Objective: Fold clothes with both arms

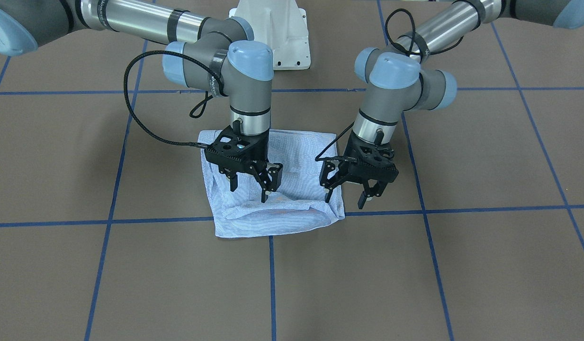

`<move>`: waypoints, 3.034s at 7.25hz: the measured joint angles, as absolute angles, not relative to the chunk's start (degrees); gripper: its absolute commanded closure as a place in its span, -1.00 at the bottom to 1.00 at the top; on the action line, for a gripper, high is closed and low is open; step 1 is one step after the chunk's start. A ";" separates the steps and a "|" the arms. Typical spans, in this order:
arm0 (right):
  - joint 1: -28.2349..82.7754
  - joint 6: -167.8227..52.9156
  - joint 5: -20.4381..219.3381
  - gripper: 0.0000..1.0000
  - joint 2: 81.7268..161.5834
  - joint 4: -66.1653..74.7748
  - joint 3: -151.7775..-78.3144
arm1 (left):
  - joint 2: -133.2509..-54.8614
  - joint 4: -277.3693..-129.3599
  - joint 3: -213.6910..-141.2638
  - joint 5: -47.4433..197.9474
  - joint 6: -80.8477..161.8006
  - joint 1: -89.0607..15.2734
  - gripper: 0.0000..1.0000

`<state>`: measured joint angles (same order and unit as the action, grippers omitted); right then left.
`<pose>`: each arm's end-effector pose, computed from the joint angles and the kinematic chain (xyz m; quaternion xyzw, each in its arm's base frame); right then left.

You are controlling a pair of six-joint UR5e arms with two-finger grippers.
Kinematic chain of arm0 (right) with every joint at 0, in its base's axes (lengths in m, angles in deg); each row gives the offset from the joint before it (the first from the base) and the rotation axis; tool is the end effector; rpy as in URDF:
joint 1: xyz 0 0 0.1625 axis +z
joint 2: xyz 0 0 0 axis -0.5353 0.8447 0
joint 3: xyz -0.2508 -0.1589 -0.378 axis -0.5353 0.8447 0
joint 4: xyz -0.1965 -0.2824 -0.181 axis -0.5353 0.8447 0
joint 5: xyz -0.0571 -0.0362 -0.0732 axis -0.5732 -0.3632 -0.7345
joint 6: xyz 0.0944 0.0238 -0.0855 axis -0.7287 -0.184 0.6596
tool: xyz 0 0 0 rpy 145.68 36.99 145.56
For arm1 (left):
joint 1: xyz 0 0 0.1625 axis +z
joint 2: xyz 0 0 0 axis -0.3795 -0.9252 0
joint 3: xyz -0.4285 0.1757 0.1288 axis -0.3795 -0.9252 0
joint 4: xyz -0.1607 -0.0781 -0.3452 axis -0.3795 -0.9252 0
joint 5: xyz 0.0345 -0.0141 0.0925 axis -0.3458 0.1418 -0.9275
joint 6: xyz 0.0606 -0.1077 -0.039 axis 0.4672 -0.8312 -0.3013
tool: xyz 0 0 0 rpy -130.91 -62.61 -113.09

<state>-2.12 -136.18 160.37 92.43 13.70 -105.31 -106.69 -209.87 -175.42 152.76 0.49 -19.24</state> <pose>-0.6136 -0.5279 0.2445 0.1327 -0.3738 0.2994 0.8678 0.4698 -0.5671 0.3469 0.2755 0.4550 -0.0044 0.8468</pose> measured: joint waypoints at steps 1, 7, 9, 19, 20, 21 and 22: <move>-3.65 -135.20 160.26 -1.00 92.07 13.67 -104.93 | -105.48 -209.87 -176.45 156.28 4.69 -21.57 -1.00; -4.44 -128.49 151.40 -1.00 87.11 9.88 -87.92 | -104.26 -209.87 -177.39 159.01 8.01 -24.02 -1.00; -1.60 -128.28 146.14 -1.00 85.91 8.92 -85.21 | -104.15 -209.85 -177.72 159.03 8.01 -24.09 -1.00; 33.22 -67.53 187.37 -1.00 120.95 31.72 -131.68 | -82.70 -190.97 -203.89 170.14 41.75 -39.67 -1.00; 38.80 -58.73 191.00 -1.00 128.11 31.55 -133.73 | -79.78 -190.20 -204.03 174.58 47.54 -45.59 -1.00; 44.63 -50.30 194.80 -1.00 134.66 31.31 -134.59 | -76.49 -190.02 -204.01 178.37 50.49 -50.89 -1.00; 49.88 -44.50 198.32 -1.00 140.18 31.17 -134.81 | -73.45 -190.05 -204.06 180.65 51.79 -54.60 -1.00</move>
<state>49.88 -44.50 198.32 140.18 31.17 -134.81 -73.45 -190.05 -204.06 180.65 51.79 -54.60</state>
